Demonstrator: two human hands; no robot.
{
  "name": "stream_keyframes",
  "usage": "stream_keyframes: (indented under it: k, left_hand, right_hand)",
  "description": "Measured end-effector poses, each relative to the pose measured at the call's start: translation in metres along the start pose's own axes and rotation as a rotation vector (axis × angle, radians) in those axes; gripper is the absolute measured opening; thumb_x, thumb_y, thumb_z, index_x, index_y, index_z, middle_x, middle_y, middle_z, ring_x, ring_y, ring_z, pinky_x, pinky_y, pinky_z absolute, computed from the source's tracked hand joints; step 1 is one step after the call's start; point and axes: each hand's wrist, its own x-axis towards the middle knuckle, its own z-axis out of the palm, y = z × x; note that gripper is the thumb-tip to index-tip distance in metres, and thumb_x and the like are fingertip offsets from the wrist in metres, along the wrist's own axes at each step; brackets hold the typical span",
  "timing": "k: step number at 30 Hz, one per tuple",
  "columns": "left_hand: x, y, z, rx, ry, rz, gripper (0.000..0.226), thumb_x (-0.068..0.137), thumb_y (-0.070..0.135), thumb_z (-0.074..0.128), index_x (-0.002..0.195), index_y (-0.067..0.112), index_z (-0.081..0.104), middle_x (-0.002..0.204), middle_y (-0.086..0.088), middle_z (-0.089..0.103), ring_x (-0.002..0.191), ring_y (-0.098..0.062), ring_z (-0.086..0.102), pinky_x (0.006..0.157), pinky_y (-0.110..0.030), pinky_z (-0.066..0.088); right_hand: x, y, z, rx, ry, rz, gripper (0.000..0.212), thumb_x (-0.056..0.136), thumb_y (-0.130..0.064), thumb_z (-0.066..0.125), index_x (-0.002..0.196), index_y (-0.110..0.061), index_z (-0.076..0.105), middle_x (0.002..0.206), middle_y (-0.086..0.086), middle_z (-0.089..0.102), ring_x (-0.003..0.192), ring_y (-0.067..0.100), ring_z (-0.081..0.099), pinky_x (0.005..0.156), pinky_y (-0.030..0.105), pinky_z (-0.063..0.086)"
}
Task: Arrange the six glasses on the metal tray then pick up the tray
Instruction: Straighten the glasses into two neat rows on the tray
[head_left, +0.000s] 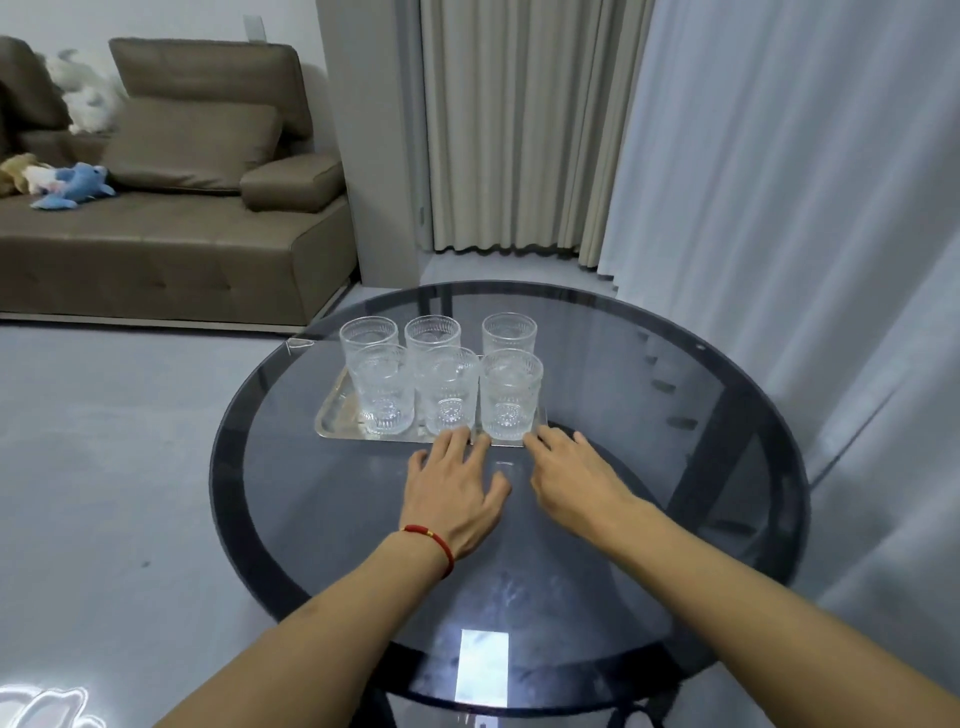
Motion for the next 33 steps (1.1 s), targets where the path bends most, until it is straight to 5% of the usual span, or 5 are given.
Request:
stream_keyframes:
  k: [5,8,15,21,33]
  left_hand:
    - [-0.029,0.023,-0.017,0.062,-0.062,0.141,0.056,0.089,0.056,0.023,0.121,0.018,0.051,0.119,-0.003,0.051,0.110,-0.023,0.044,0.089,-0.044,0.043]
    - [-0.040,0.030,-0.022,0.043,-0.095,0.194,0.057,0.086,0.054,0.026,0.114,0.014,0.056,0.111,-0.007,0.052,0.104,-0.026,0.044,0.089,-0.044,0.045]
    - [-0.030,0.021,-0.020,-0.101,-0.029,0.200,0.027,0.094,0.015,0.052,0.109,0.015,0.074,0.093,-0.012,0.059,0.094,-0.032,0.051,0.076,-0.044,0.049]
    - [-0.024,0.020,-0.017,-0.049,0.024,0.225,0.022,0.093,0.008,0.057,0.103,0.014,0.076,0.089,-0.010,0.062,0.095,-0.031,0.052,0.065,-0.035,0.031]
    - [-0.016,0.020,-0.018,-0.036,0.018,0.204,0.012,0.086,0.009,0.062,0.082,0.008,0.074,0.080,-0.012,0.063,0.086,-0.034,0.055,0.060,-0.037,0.035]
  right_hand:
    - [-0.059,0.014,-0.019,0.180,0.029,-0.022,0.046,0.083,-0.006,0.045,0.126,-0.011,0.064,0.122,0.008,0.066,0.110,0.033,0.060,0.095,0.044,0.048]
    - [-0.077,0.023,-0.033,0.384,0.088,0.204,0.044,0.082,-0.013,0.050,0.122,-0.020,0.068,0.121,0.004,0.072,0.113,0.027,0.065,0.095,0.040,0.052]
    - [-0.056,0.002,-0.058,0.910,0.112,0.287,0.079,0.078,-0.039,0.079,0.144,-0.032,0.036,0.135,-0.017,0.057,0.122,0.003,0.056,0.100,0.023,0.045]
    - [-0.037,0.002,-0.048,0.861,0.167,0.320,0.093,0.074,-0.056,0.079,0.150,-0.035,0.029,0.144,-0.002,0.055,0.129,0.018,0.054,0.108,0.043,0.046]
    - [-0.029,0.014,-0.045,0.738,0.167,0.279,0.100,0.070,-0.063,0.079,0.152,-0.029,0.033,0.141,0.002,0.059,0.124,0.022,0.060,0.104,0.046,0.050]
